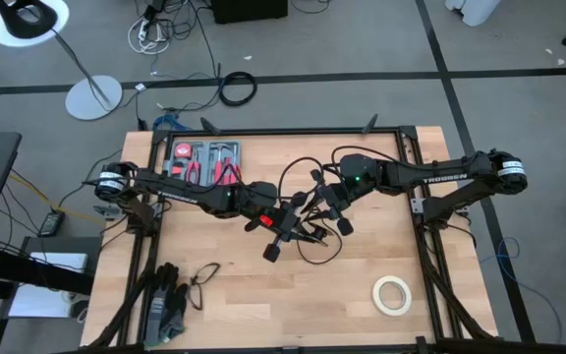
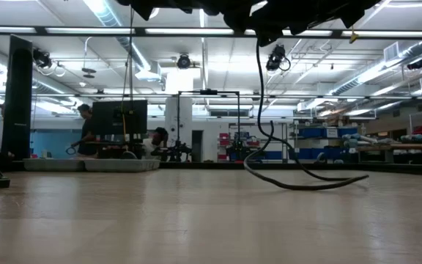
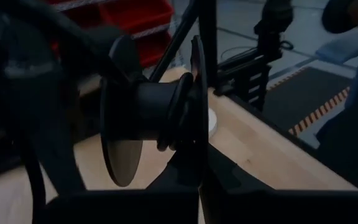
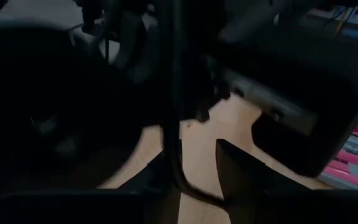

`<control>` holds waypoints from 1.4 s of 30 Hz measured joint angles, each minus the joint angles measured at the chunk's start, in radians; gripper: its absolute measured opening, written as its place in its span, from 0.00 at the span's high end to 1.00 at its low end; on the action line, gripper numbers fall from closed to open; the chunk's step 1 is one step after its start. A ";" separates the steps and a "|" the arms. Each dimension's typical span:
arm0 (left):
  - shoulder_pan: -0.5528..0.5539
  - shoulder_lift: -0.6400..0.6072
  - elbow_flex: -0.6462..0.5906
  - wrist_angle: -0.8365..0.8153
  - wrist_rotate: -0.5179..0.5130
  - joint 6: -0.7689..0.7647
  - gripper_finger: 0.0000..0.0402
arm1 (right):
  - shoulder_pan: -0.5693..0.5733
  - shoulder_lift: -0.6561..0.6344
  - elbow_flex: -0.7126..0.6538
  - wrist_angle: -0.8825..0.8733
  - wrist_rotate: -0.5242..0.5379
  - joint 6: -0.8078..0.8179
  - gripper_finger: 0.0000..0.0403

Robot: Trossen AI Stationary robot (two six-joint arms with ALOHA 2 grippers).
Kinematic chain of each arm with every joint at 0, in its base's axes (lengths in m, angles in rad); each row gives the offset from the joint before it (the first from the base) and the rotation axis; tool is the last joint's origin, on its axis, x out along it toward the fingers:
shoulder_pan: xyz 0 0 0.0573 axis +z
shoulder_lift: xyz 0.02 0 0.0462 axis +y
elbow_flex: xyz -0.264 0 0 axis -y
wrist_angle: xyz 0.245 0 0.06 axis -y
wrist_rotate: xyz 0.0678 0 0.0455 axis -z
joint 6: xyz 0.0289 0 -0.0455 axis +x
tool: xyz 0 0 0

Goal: Coil cords
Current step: Coil the black wire onto the spool

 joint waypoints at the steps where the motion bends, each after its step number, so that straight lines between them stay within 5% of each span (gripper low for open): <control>1: 0.000 0.000 0.000 0.009 0.021 0.000 1.00 | 0.000 0.000 0.000 0.001 0.000 0.000 0.76; 24: 0.002 -0.001 -0.001 0.196 0.217 -0.007 1.00 | 0.002 -0.010 -0.001 0.056 -0.204 0.138 0.76; 31: 0.002 -0.001 -0.001 0.227 0.236 -0.013 1.00 | -0.008 -0.009 -0.001 -0.009 -0.209 0.133 0.76; 42: 0.002 -0.002 -0.001 0.271 0.253 -0.026 1.00 | -0.021 -0.011 -0.123 0.164 -0.208 0.180 0.77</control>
